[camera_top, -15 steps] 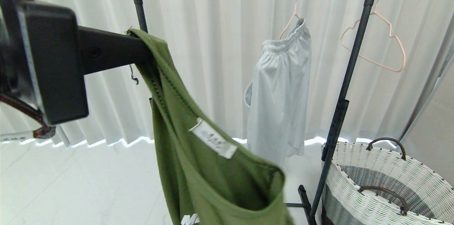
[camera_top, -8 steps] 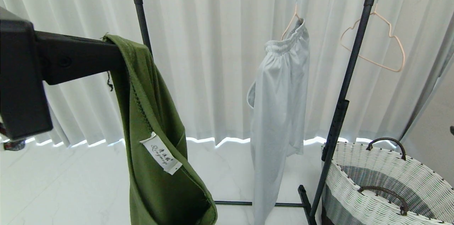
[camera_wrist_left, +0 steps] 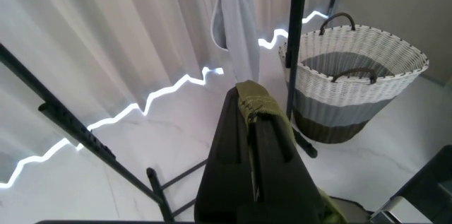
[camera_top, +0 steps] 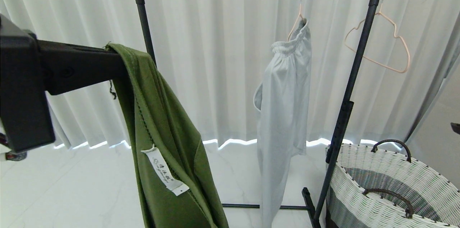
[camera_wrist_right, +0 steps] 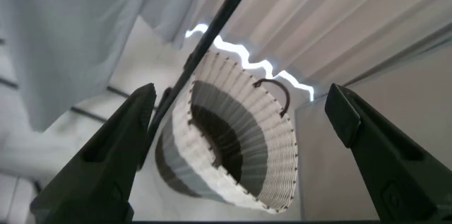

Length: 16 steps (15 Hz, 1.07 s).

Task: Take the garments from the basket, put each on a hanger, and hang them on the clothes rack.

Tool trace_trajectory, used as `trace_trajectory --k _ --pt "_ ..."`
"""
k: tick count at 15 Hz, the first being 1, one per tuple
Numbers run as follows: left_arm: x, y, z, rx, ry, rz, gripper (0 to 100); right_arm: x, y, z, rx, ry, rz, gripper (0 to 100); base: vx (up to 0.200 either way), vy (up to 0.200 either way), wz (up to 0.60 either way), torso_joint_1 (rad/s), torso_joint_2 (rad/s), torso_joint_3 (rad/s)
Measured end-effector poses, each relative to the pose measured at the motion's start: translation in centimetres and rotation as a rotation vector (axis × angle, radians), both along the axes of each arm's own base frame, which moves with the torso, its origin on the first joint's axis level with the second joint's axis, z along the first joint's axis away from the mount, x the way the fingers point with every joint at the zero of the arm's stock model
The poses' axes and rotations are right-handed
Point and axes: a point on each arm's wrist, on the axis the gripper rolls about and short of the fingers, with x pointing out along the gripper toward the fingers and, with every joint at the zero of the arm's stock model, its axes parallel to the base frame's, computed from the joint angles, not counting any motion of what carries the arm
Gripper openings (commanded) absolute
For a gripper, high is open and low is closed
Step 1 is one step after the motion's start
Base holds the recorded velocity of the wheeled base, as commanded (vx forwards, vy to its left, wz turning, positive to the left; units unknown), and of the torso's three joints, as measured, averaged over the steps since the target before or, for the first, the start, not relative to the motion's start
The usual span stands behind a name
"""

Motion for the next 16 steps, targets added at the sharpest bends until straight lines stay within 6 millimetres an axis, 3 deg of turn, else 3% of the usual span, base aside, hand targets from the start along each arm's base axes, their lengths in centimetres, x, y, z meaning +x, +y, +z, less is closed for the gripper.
trace_trajectory --k 9,16 --pt "-0.2 0.6 -0.1 -0.003 -0.007 0.021 0 1.4 0.2 -2.0 -0.059 -0.068 0.003 100 0.0 0.0 0.0 0.0 0.0 0.0" --pt "-0.5 1.0 -0.4 0.002 -0.006 0.027 0 1.5 0.1 -2.3 0.049 -0.05 -0.054 100 0.0 0.0 0.0 0.094 -0.37 -0.28"
